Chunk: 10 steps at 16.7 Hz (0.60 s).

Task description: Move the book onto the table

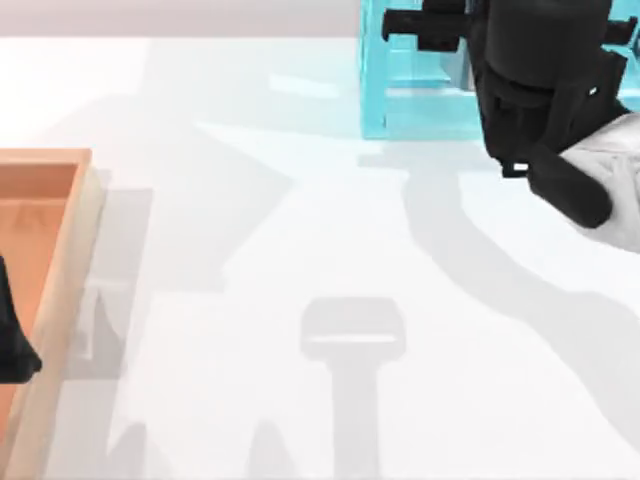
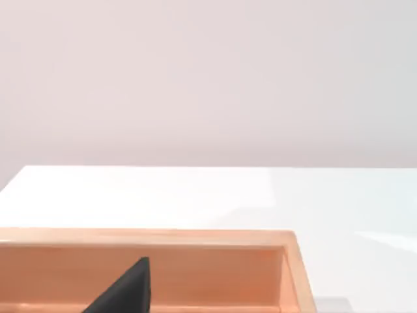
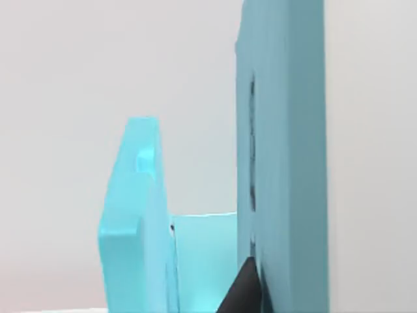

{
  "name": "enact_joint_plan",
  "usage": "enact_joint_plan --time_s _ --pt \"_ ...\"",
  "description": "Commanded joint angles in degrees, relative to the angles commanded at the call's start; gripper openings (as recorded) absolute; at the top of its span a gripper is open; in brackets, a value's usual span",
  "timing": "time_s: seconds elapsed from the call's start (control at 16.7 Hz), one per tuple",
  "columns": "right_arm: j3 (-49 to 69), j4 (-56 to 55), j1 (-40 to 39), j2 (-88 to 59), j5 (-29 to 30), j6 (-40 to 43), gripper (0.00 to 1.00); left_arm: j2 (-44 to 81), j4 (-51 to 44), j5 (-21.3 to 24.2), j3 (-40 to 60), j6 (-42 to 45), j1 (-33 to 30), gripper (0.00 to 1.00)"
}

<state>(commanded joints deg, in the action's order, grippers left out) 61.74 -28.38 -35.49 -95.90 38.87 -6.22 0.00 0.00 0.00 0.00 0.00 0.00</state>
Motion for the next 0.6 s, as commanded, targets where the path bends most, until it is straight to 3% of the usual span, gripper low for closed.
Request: enact_joint_plan --time_s 0.24,0.6 --pt "-5.74 5.49 -3.21 9.37 2.44 -0.09 0.0 0.0 0.0 0.0 0.0 0.0 0.0 1.0" --pt "-6.38 6.18 -3.45 9.9 2.81 -0.08 0.0 0.0 0.0 0.0 0.0 0.0 0.0 1.0"
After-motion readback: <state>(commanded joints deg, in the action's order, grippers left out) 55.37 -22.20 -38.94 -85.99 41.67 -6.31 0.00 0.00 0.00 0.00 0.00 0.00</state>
